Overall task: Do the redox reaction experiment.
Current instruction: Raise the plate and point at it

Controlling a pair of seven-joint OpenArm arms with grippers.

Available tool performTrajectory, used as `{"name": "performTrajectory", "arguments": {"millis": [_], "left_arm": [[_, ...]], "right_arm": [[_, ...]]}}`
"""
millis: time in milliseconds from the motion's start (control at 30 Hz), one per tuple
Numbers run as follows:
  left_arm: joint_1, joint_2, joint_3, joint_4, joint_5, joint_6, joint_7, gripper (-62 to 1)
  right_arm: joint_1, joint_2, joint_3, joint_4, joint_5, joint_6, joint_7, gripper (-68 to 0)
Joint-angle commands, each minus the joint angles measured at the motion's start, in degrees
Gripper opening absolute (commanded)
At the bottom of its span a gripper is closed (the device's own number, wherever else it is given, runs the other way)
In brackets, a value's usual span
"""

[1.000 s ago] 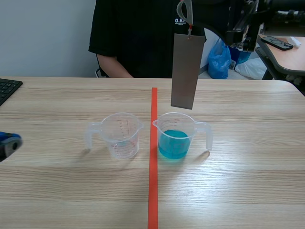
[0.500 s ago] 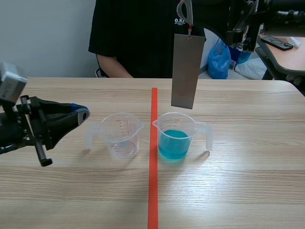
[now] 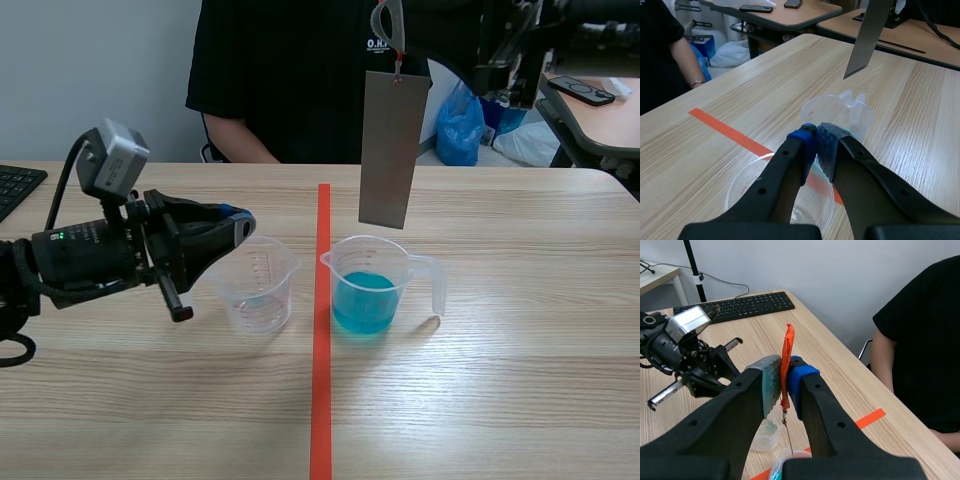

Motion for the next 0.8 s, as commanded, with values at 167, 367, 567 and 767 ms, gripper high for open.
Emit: {"name": "performTrajectory", "arguments": {"millis": [167, 367, 567, 767], "left_arm": [[-3.17, 3.72, 2.25, -1.97, -0.46, -0.48, 0.48, -57.1], [-4.52, 7.21, 2.73, -3.54, -0.44, -0.5, 1.88, -57.0], [-5.53, 9.79, 2.73, -3.65, -0.42, -0.48, 3.54, -57.0], [-6.64, 11.82, 2.73, -4.68, -0.39, -0.46, 4.5, -57.0]], "right_arm": [[1.27, 0.44, 0.55, 0.79, 0.63, 0.42, 0.83, -65.8], [1.27, 0.44, 0.55, 0.79, 0.63, 0.42, 0.83, -65.8], [1.27, 0.44, 0.55, 0.79, 0.63, 0.42, 0.81, -65.8], [1.27, 0.44, 0.55, 0.79, 0.63, 0.42, 0.83, -65.8]]}}
